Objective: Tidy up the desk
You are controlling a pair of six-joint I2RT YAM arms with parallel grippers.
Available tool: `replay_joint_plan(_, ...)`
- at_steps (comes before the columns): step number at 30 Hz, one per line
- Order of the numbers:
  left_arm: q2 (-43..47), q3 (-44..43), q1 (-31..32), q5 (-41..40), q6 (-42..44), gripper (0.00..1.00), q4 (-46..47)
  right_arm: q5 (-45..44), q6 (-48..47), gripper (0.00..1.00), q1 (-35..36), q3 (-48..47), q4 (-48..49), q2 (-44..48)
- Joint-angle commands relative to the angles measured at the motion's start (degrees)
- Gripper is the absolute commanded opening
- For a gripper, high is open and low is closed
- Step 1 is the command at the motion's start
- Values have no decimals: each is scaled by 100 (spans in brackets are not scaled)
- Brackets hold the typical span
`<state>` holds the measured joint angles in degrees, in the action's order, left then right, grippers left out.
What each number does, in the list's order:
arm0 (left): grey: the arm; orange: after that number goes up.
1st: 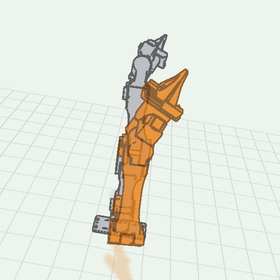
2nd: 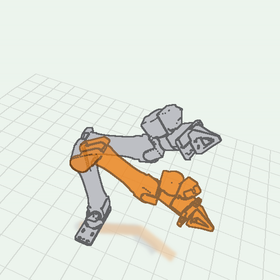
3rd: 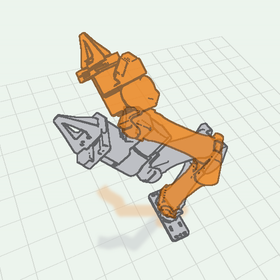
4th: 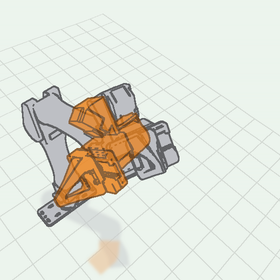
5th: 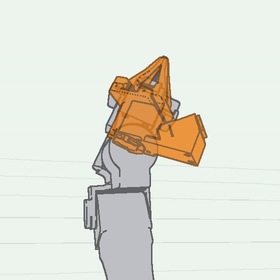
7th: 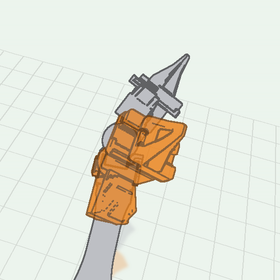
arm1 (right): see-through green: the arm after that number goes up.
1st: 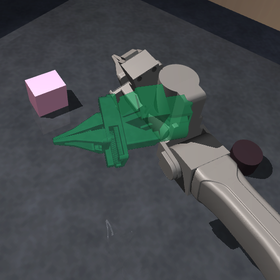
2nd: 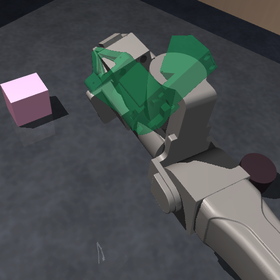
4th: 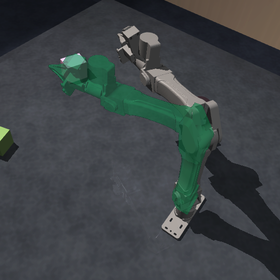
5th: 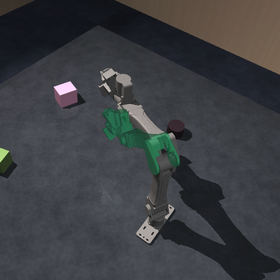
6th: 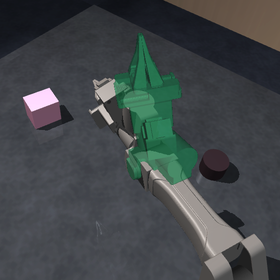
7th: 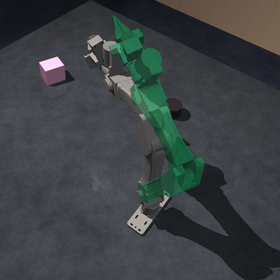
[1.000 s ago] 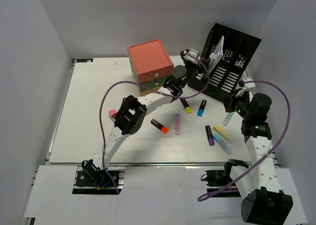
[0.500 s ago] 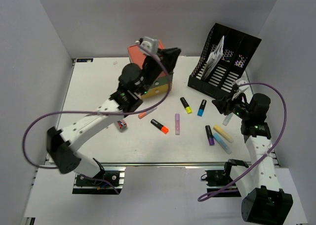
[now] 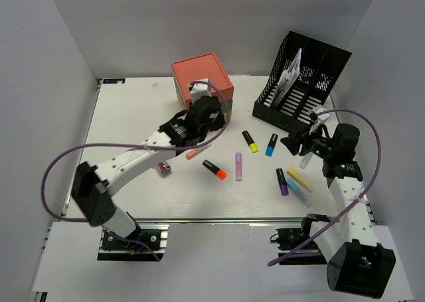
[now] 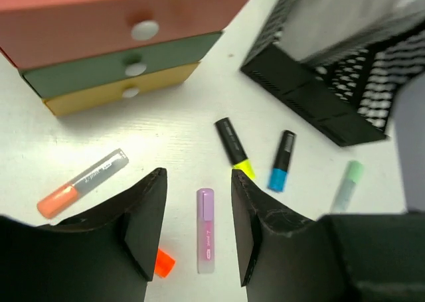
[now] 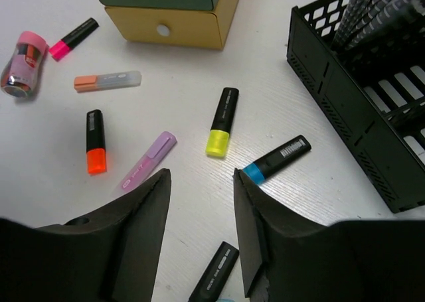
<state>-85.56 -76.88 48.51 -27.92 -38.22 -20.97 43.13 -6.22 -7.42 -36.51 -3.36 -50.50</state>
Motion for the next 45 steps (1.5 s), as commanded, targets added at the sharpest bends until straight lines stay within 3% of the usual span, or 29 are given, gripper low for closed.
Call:
replay_joint_plan(1,-539,-801,36,-643,-959,54,-1206,-244,42,49,39,-102,-7,-100)
replay_joint_plan(10,-2594,-3189,272,-2312,-2119,56,-3209,-455,112,49,100,-128,-16,-127)
replay_joint_plan(16,-3203,-3947,273,-2753,-1970,56,-3440,-473,130,49,109,-146,-34,-92)
replay_joint_plan(20,-3362,-4247,273,-2999,-1734,56,-3598,-481,130,49,101,-154,-34,-100)
replay_joint_plan(23,-3388,-4300,220,-3087,-1532,65,-3554,-481,130,49,118,-163,-60,-83)
replay_joint_plan(28,-3371,-4283,88,-3017,-1102,66,-3247,-499,138,49,118,-155,-51,-74)
replay_joint_plan(45,-3617,-4590,-193,-2912,-546,55,-2816,-552,147,48,101,-163,-25,-65)
